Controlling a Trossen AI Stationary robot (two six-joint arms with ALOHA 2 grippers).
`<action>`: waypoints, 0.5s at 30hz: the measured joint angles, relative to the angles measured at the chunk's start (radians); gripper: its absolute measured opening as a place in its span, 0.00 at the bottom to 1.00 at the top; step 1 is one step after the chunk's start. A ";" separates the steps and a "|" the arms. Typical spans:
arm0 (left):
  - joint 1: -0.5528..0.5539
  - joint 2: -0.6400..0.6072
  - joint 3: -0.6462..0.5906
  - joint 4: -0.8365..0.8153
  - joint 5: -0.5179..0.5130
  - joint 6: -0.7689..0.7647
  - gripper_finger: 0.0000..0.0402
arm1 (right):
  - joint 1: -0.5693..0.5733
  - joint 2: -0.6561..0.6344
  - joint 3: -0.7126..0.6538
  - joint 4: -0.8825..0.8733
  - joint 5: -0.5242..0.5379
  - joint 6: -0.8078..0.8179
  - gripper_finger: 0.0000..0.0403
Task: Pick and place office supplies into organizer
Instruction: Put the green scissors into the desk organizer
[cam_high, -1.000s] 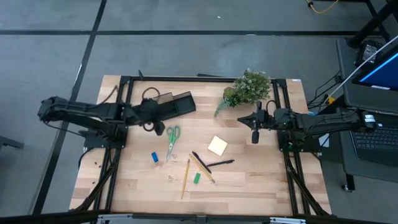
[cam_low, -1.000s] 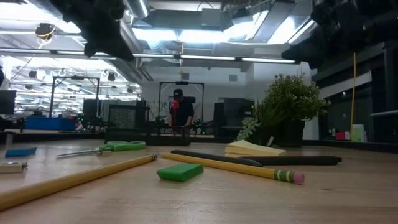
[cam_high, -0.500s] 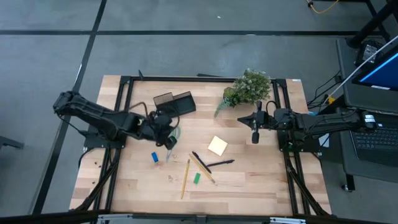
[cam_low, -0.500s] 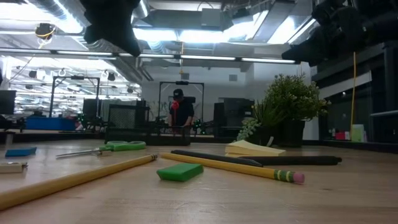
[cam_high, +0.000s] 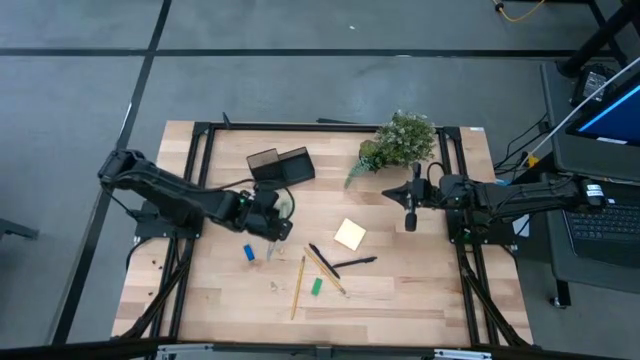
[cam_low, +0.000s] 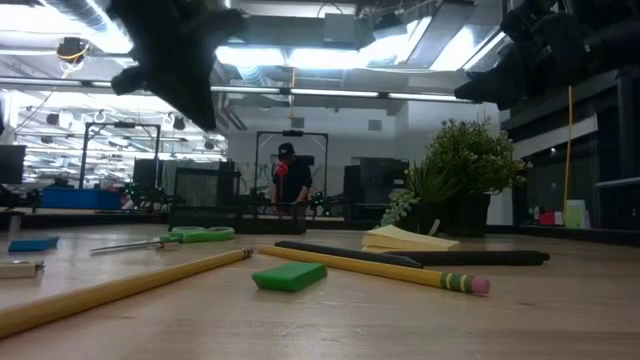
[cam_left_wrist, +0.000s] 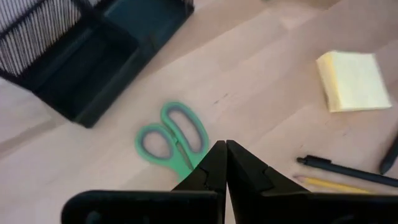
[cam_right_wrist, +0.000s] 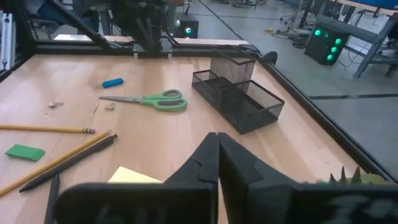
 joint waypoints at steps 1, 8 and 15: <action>0.013 0.003 0.000 0.001 0.011 0.002 0.01 | 0.000 0.000 0.000 -0.007 0.000 0.003 0.02; 0.080 0.001 0.000 0.002 0.026 0.035 0.03 | 0.000 0.000 0.000 -0.050 0.000 0.001 0.02; 0.130 0.001 0.000 0.002 0.089 0.011 0.16 | 0.000 0.000 0.000 -0.050 0.000 0.002 0.02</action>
